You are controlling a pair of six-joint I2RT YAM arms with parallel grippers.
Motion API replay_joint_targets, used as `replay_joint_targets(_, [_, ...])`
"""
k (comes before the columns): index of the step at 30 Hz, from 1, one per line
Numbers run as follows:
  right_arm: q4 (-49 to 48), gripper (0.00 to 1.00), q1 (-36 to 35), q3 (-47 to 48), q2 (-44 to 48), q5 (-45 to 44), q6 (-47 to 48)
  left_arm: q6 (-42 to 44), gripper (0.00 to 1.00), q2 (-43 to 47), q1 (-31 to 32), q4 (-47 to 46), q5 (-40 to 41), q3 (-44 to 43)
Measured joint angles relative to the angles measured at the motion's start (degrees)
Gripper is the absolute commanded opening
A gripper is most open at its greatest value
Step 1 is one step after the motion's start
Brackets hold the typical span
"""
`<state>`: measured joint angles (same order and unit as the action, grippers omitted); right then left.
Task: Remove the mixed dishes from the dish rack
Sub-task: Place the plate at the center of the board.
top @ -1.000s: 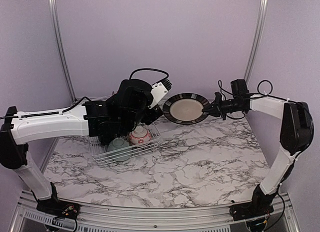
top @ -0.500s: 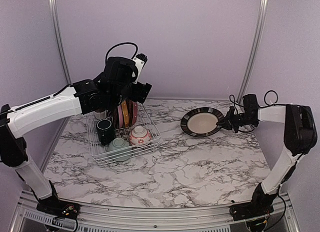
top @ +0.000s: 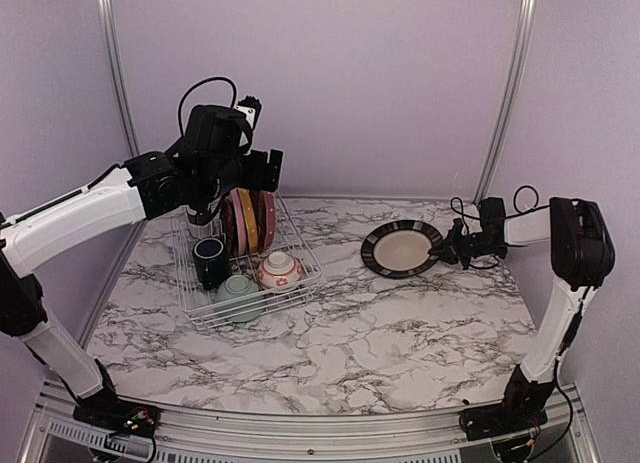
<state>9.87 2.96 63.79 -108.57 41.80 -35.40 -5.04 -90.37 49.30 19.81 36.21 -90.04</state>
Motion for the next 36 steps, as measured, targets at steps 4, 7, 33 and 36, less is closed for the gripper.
replay_joint_targets(4, [-3.7, 0.08, 0.0, 0.2, -2.3, 1.4, -1.2, -2.9, 0.99, 0.4, -1.0, 0.3, -0.7, 1.3])
replay_joint_targets(7, [-4.7, 0.11, 0.0, 0.7, -3.8, 1.5, -1.7, -5.1, 0.99, 0.4, -2.0, 0.8, -1.4, 1.7])
replay_joint_targets(33, [7.0, 0.98, -1.0, 5.1, -1.8, -6.1, 4.3, -21.1, 0.80, -11.4, -6.3, 6.7, -8.8, -7.5])
replay_joint_targets(36, [9.6, 0.98, -1.0, 5.8, -0.4, -8.0, 5.9, -23.5, 0.78, -12.9, -7.5, 7.3, -10.8, -8.2])
